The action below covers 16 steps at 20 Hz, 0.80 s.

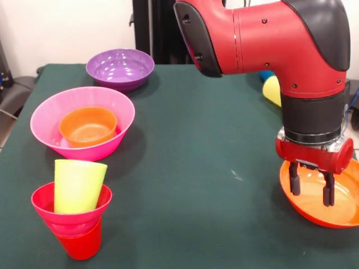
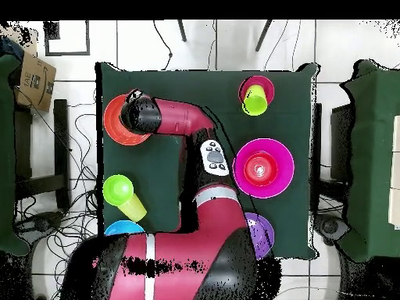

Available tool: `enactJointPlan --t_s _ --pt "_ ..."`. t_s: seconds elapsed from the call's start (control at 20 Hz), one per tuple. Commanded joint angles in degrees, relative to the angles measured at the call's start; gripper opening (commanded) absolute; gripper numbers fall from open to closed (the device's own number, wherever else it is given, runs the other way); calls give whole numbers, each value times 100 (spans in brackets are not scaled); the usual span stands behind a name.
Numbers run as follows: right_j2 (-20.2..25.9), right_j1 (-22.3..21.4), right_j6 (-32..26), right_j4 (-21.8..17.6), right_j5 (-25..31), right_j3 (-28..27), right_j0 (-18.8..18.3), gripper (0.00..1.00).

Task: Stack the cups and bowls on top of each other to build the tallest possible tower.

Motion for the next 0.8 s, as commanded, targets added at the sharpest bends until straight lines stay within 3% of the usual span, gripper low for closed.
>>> enactJointPlan --t_s 0.05,0.15,0.3,0.5,0.65,0.8 --pt "-741 312 -2966 -2438 1734 -1173 916 100" --pt "-692 332 -2933 -2516 1677 -1167 848 100" --pt "-385 537 -3017 -2819 1508 -1301 442 100" --pt "-5 581 -3156 -2928 1681 -1313 87 100" --pt "420 196 -3203 -2632 1677 -551 -117 100" --pt "454 -317 -3320 -2511 1792 0 -229 100"
